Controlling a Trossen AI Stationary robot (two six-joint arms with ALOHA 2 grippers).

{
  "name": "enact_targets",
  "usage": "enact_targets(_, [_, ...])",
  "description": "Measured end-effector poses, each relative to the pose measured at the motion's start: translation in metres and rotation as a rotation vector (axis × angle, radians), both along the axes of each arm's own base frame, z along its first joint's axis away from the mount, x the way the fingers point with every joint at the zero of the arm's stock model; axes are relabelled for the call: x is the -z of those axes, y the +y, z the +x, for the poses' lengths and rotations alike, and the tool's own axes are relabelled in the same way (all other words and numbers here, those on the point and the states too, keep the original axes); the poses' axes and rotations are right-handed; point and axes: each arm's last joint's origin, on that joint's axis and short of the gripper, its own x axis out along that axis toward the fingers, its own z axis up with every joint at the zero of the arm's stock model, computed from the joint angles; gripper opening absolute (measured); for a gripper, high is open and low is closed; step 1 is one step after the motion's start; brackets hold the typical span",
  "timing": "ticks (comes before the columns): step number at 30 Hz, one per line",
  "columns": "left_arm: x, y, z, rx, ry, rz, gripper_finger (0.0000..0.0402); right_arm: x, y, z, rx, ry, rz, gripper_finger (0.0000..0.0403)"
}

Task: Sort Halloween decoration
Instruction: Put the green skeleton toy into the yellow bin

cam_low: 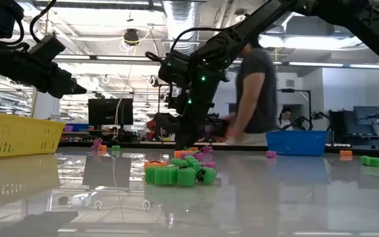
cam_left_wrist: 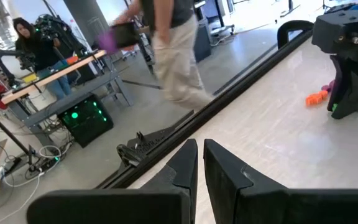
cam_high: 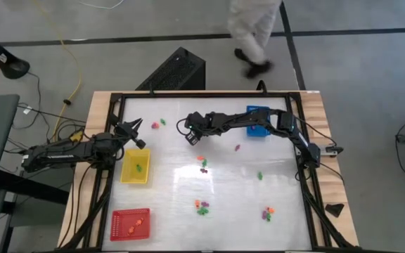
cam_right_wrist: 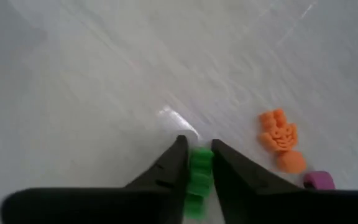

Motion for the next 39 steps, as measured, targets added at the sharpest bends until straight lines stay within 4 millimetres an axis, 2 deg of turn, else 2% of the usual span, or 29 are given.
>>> enact_targets(2, [0.000,0.000,0.000,0.000,0.000,0.000,0.0018,-0.001,0.000,0.001,-0.017,-0.001,-0.009,0.0058])
enact_targets(5, [0.000,0.000,0.000,0.000,0.000,0.000,0.0018,-0.007,0.006,0.002,-0.043,-0.021,-0.009,0.0057])
enact_targets(10, [0.000,0.000,0.000,0.000,0.000,0.000,0.0018,-0.027,0.034,0.013,-0.171,-0.137,-0.002,0.0057])
enact_targets(14, [0.000,0.000,0.000,0.000,0.000,0.000,0.0018,-0.049,0.071,0.027,-0.333,-0.314,-0.002,0.0060])
enact_targets(20, [0.000,0.000,0.000,0.000,0.000,0.000,0.0018,-0.067,0.146,0.048,-0.611,-0.623,-0.032,0.0062])
enact_targets(23, [0.000,0.000,0.000,0.000,0.000,0.000,0.0018,-0.067,0.178,0.054,-0.686,-0.749,-0.037,0.0062])
enact_targets(28, [0.000,0.000,0.000,0.000,0.001,0.000,0.0018,-0.071,0.212,0.057,-0.765,-0.904,-0.047,0.0062])
enact_targets(30, [0.000,0.000,0.000,0.000,0.000,0.000,0.0018,-0.068,0.225,0.059,-0.797,-0.908,-0.034,0.0062])
enact_targets(35, [0.000,0.000,0.000,0.001,0.000,0.000,0.0018,-0.052,0.259,0.083,-0.889,-0.933,-0.027,0.0062])
enact_targets(39, [0.000,0.000,0.000,0.001,0.001,0.000,0.0018,-0.051,0.276,0.101,-0.914,-0.947,-0.023,0.0062])
